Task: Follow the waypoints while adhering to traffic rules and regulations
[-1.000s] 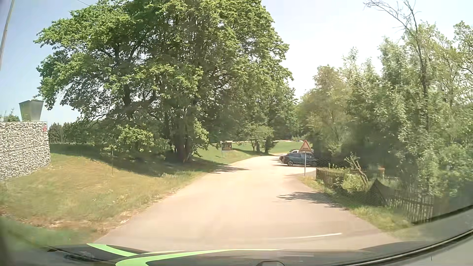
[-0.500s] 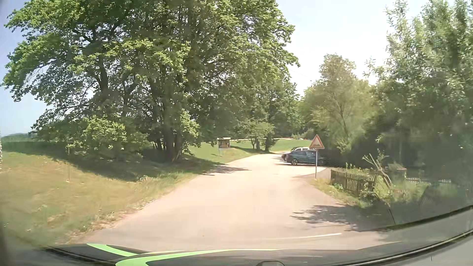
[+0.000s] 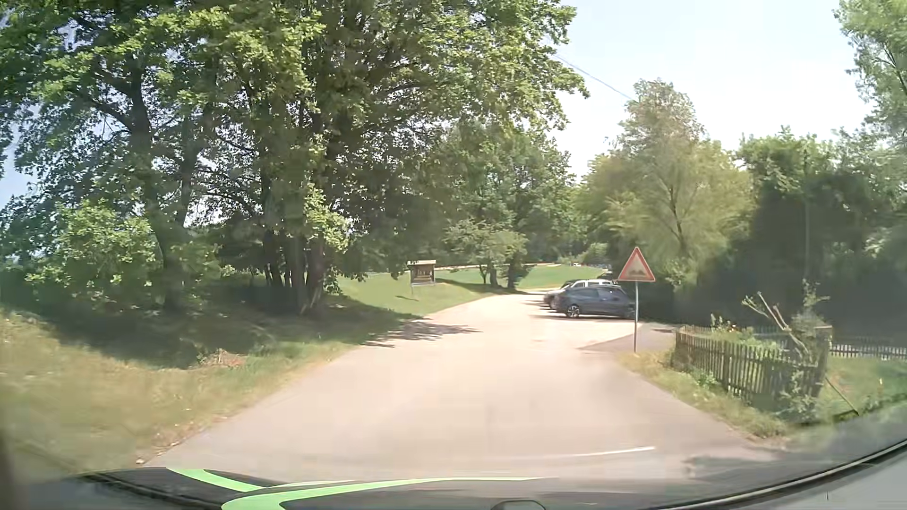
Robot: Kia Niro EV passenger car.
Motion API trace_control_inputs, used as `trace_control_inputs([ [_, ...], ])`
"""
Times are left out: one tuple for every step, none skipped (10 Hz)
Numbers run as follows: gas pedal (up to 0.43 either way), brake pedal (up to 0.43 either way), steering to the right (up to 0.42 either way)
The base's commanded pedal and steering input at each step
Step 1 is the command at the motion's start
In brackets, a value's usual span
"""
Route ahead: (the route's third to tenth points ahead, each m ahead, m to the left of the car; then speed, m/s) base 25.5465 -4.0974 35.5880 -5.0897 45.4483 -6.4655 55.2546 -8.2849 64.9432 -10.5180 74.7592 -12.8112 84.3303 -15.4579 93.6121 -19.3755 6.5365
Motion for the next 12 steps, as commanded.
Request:
trace_control_inputs([
  [0.0,0.195,0.009],
  [0.0,0.195,0.009],
  [0.0,0.195,0.009],
  [0.0,0.195,0.01],
  [0.0,0.201,0.01],
  [0.0,0.201,0.01],
  [0.0,0.207,0.01],
  [0.0,0.207,0.012],
  [0.0,0.207,0.013],
  [0.0,0.213,0.013],
  [0.0,0.22,0.013],
  [0.0,0.213,0.013],
])
